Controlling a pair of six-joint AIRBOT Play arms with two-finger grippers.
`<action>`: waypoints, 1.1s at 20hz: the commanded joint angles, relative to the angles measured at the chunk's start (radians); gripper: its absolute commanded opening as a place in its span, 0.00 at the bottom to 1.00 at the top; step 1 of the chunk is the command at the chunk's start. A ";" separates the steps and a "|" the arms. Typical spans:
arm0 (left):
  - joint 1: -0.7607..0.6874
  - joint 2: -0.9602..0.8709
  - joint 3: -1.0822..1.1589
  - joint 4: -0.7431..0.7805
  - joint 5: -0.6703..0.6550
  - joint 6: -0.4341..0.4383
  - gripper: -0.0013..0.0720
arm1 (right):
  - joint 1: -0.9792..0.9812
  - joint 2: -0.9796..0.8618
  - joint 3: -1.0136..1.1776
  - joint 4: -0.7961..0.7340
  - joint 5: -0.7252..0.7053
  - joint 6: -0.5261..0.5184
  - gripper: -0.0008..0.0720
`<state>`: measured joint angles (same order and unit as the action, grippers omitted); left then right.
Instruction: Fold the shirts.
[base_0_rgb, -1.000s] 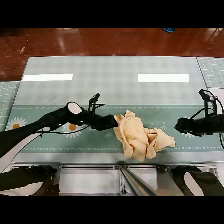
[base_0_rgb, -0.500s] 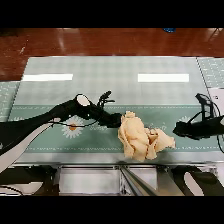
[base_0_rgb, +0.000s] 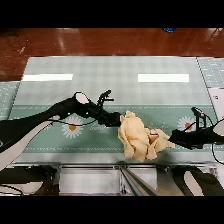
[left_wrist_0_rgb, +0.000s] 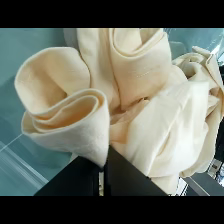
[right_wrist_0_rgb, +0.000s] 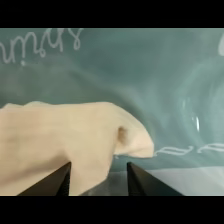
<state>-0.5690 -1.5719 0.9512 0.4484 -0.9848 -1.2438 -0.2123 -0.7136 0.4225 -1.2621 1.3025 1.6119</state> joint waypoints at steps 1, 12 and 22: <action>0.002 -0.001 0.001 0.000 -0.003 0.003 0.05 | -0.040 -0.001 -0.010 0.127 -0.059 -0.034 0.57; 0.002 -0.001 0.001 0.000 -0.001 0.002 0.05 | 0.186 -0.253 -0.075 0.408 -0.230 -0.148 0.22; 0.427 0.196 0.323 0.000 -0.206 -0.011 0.05 | 0.152 -0.238 0.788 0.270 -0.048 -0.159 0.04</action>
<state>-0.2806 -1.4567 1.1336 0.4507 -1.1397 -1.2228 -0.0399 -0.9588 0.8825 -0.9169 1.1999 1.4181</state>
